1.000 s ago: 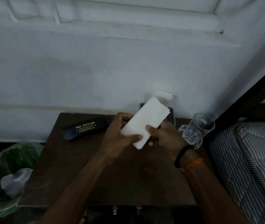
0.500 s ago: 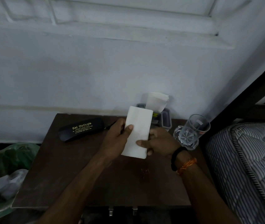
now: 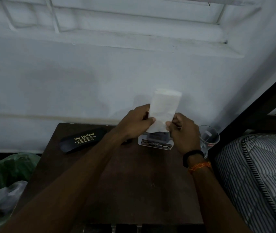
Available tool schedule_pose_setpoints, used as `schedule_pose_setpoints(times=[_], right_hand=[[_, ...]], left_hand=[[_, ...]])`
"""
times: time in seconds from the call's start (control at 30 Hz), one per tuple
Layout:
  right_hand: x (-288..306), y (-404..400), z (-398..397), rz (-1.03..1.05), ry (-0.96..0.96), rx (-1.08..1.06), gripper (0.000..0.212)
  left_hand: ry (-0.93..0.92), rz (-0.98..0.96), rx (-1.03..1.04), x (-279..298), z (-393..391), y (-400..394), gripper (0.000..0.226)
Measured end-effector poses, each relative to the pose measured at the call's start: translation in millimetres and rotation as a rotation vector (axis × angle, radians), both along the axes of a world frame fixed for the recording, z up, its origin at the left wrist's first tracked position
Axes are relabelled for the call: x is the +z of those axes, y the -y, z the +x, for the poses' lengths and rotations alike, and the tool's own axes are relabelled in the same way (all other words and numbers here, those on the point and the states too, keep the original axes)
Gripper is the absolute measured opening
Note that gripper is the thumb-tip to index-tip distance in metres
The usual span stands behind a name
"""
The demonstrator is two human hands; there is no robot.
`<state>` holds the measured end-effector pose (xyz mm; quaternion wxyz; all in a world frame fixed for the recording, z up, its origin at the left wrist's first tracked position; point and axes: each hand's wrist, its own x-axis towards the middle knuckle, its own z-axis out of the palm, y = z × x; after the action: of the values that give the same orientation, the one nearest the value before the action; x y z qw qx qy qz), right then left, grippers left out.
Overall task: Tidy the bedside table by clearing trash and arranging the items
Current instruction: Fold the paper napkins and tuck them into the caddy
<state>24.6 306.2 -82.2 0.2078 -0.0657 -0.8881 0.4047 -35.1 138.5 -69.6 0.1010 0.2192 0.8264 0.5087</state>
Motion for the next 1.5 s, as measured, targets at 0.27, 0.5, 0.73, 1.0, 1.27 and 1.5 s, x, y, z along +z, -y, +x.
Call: schedule_pose_setpoints(times=[0.27, 0.5, 0.73, 1.0, 1.27, 1.5], right_hand=[[-16, -7, -14, 0.198, -0.025, -0.221, 0.034], [-16, -6, -18, 0.147, 0.032, -0.215, 0.022], [-16, -5, -16, 0.124, 0.026, -0.196, 0.007], [-22, -3, -24, 0.057, 0.053, -0.197, 0.008], [-35, -3, -27, 0.233, 0.107, -0.189, 0.009], [-42, 1, -30, 0.350, 0.111, -0.223, 0.013]], left_hand=[[-0.113, -0.159, -0.005, -4, -24, -23, 0.039], [-0.196, -0.266, 0.027, -12, -37, -29, 0.028], [-0.131, -0.339, 0.025, -14, -43, -33, 0.047], [-0.174, -0.469, 0.089, -16, -37, -37, 0.053], [-0.268, -0.473, 0.159, -31, -29, -43, 0.048], [-0.276, -0.455, 0.221, -40, -28, -43, 0.039]])
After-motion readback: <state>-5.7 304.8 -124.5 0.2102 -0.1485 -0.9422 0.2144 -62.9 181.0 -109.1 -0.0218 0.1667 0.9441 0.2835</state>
